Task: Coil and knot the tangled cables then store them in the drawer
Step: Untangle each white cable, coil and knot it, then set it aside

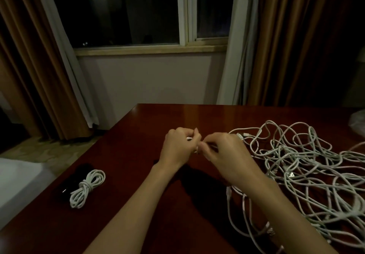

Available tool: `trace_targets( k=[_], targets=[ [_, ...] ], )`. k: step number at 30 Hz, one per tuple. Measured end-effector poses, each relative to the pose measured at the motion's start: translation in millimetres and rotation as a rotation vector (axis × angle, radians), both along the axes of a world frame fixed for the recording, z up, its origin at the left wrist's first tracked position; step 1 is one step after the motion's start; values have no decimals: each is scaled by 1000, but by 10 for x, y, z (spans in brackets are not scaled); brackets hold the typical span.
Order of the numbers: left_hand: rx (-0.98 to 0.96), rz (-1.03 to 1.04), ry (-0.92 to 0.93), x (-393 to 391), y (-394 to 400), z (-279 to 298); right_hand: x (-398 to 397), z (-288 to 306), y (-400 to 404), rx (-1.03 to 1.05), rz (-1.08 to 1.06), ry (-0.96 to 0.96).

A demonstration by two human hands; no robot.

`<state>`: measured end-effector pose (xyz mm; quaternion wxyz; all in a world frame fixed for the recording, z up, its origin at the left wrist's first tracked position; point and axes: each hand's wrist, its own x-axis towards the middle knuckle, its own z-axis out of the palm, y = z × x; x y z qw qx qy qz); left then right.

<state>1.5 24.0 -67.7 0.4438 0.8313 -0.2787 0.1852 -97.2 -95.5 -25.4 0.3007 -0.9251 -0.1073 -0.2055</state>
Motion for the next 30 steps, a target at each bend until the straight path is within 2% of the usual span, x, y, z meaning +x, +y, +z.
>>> trace_targets(
  k=[2, 8, 11, 13, 16, 18, 21, 25, 27, 30],
  targets=[
    [13, -128, 23, -11, -13, 2, 22, -13, -74, 144, 4, -39],
    [-197, -247, 75, -33, -52, -2, 111, -82, -158, 576, 47, 170],
    [-334, -262, 169, -81, -122, 22, 104, -77, -160, 845, 156, 392],
    [-409, -241, 167, -102, -151, 27, 89, -62, -152, 1054, 254, 572],
    [-428, -204, 103, -89, -139, 7, 72, -68, -163, 1199, 285, 641],
    [-395, -189, 183, -77, -129, -6, 79, -94, -155, 1126, 244, 518],
    [-425, -202, 455, -103, -167, 8, 132, -178, -177, 707, 58, 116],
    [-511, -397, 753, -136, -171, 107, 178, -264, -201, 400, -114, -254],
    [-508, -423, 807, -150, -181, 125, 187, -295, -187, 247, -126, -363],
    [-559, -413, 819, -176, -228, 107, 204, -323, -189, 97, -114, -411]
  ],
)
